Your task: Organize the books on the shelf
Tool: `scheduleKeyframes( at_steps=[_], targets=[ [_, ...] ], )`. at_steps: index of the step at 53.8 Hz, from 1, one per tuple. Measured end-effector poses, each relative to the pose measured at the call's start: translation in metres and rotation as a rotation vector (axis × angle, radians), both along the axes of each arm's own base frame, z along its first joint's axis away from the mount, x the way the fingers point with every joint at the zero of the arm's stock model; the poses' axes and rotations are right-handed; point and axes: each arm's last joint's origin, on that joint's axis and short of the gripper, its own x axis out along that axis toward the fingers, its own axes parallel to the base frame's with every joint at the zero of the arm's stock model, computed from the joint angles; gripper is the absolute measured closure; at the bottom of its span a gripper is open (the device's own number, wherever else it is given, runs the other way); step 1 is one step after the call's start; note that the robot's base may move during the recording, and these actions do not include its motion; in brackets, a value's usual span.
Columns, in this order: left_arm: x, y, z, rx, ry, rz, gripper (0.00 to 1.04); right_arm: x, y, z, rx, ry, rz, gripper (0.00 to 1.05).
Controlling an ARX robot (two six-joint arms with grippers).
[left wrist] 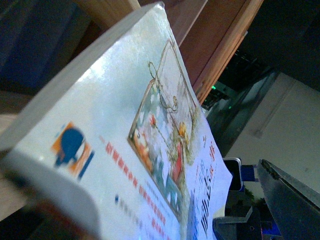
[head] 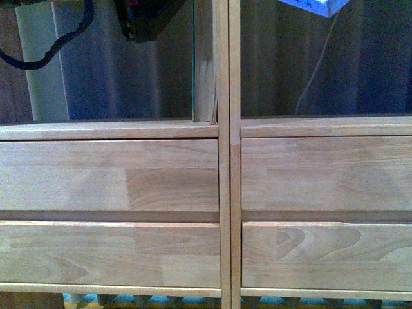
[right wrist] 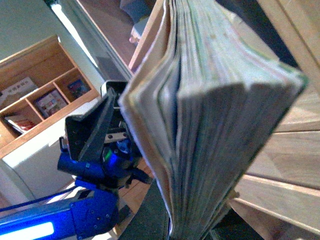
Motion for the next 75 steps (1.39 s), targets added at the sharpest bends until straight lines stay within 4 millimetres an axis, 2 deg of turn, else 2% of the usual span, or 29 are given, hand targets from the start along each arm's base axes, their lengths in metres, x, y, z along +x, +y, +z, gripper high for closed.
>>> scheduleKeyframes(
  at_steps=[21,43,57,71,75],
  targets=[
    [-0.013,-0.022,0.004,-0.014,-0.041,-0.108,0.07,-0.017,0.009,0.009,0.032,-0.022,0.068,0.97],
    [-0.020,-0.029,0.002,-0.031,-0.082,-0.132,0.08,-0.027,0.013,0.018,0.101,-0.020,0.117,0.97],
    [-0.027,-0.029,0.003,-0.054,-0.078,-0.112,0.39,-0.032,0.023,0.021,0.145,-0.002,0.153,0.97],
    [-0.033,-0.020,0.010,-0.095,-0.079,-0.080,0.72,-0.038,0.031,0.022,0.147,-0.006,0.165,0.98],
    [-0.035,-0.016,0.012,-0.104,-0.086,-0.079,0.80,-0.039,0.033,0.021,0.139,-0.004,0.171,0.89]
  ],
)
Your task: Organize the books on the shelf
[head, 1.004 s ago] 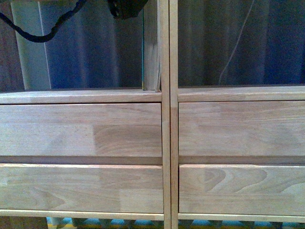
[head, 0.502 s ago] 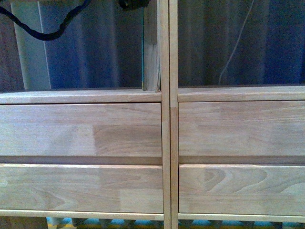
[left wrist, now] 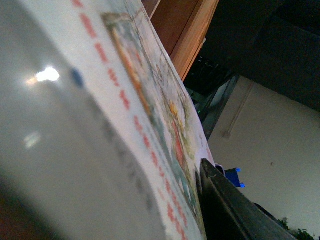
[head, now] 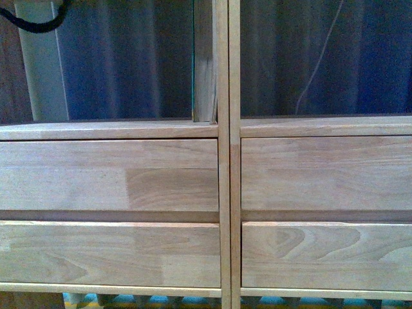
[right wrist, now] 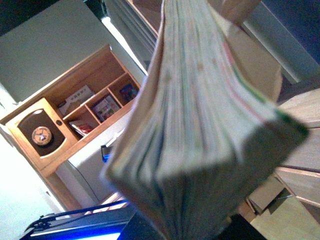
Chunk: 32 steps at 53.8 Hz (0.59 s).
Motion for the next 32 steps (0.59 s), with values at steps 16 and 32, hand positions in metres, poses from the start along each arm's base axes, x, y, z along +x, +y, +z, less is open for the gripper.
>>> scheduleKeyframes(
  at_steps=[16,32],
  targets=[
    [-0.013,0.021,0.004,-0.021,0.004,0.036,0.98,-0.008,0.003,-0.004,-0.041,-0.008,0.050,0.48],
    [0.009,0.056,-0.003,0.001,0.008,0.216,0.98,-0.008,-0.036,-0.016,-0.196,-0.045,-0.095,0.06]
  ],
)
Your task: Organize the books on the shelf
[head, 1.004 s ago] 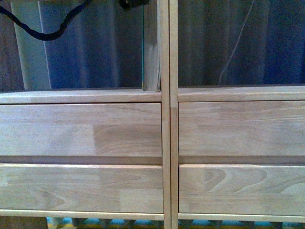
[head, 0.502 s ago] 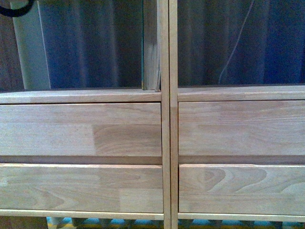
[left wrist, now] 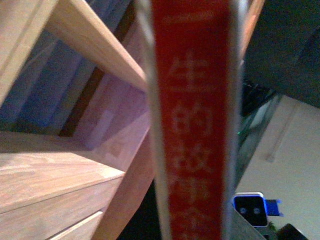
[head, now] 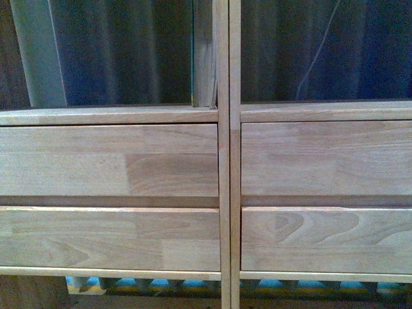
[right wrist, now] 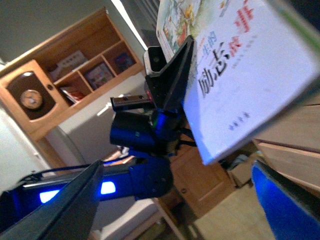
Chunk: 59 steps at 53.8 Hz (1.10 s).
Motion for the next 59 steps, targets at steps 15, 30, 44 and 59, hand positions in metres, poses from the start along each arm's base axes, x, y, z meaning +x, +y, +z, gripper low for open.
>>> scheduleKeyframes(
  at_steps=[15,30,44,59],
  targets=[
    [0.034,0.023,-0.010,0.162,0.015,0.212,0.98,0.017,-0.058,-0.005,-0.294,-0.108,-0.494,0.07],
    [0.061,0.039,-0.008,0.364,-0.124,0.469,0.98,0.014,-0.082,0.003,-0.532,-0.325,-0.779,0.07],
    [0.098,0.046,0.003,0.484,-0.259,0.759,0.98,-0.010,-0.068,-0.053,-0.650,0.062,-1.053,0.51],
    [0.133,0.049,0.013,0.566,-0.348,0.920,0.98,-0.026,-0.059,-0.101,-0.670,0.072,-1.043,0.91]
  ],
)
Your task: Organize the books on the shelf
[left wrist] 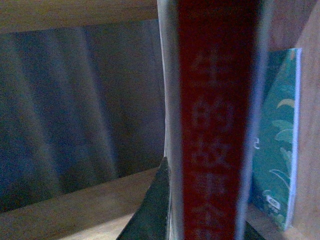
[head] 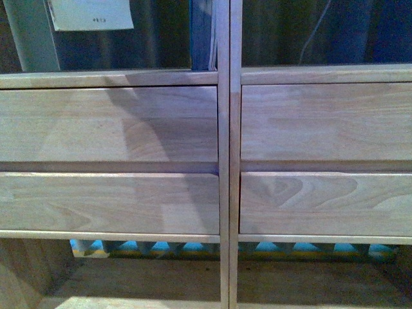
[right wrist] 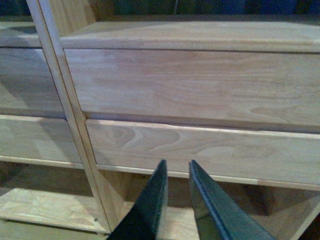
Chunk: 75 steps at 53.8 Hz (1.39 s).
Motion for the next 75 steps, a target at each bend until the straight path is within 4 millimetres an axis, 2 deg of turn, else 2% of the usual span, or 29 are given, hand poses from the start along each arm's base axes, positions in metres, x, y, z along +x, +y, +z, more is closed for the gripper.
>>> scheduleKeyframes(
  at_steps=[5,12,32,45,49,75],
  targets=[
    [0.012,-0.003,-0.001,0.028,-0.010,0.016,0.98,-0.004,0.005,-0.011,-0.003,0.006,-0.026,1.02],
    [0.030,-0.009,-0.004,0.058,-0.015,0.042,0.98,-0.010,0.012,-0.024,-0.004,0.007,0.010,1.02],
    [0.084,-0.028,-0.019,0.094,0.005,0.129,0.98,-0.025,0.012,-0.051,-0.005,-0.001,0.003,1.02],
    [0.113,-0.042,-0.029,0.114,0.042,0.165,0.98,-0.031,0.012,-0.060,-0.005,-0.003,0.003,1.02],
    [0.122,-0.048,-0.039,0.121,0.066,0.164,0.98,-0.033,0.012,-0.063,-0.005,-0.004,0.003,1.02],
    [0.119,-0.081,-0.035,0.122,0.012,0.136,0.98,-0.042,0.012,-0.076,-0.005,-0.017,0.003,1.02]
  ],
)
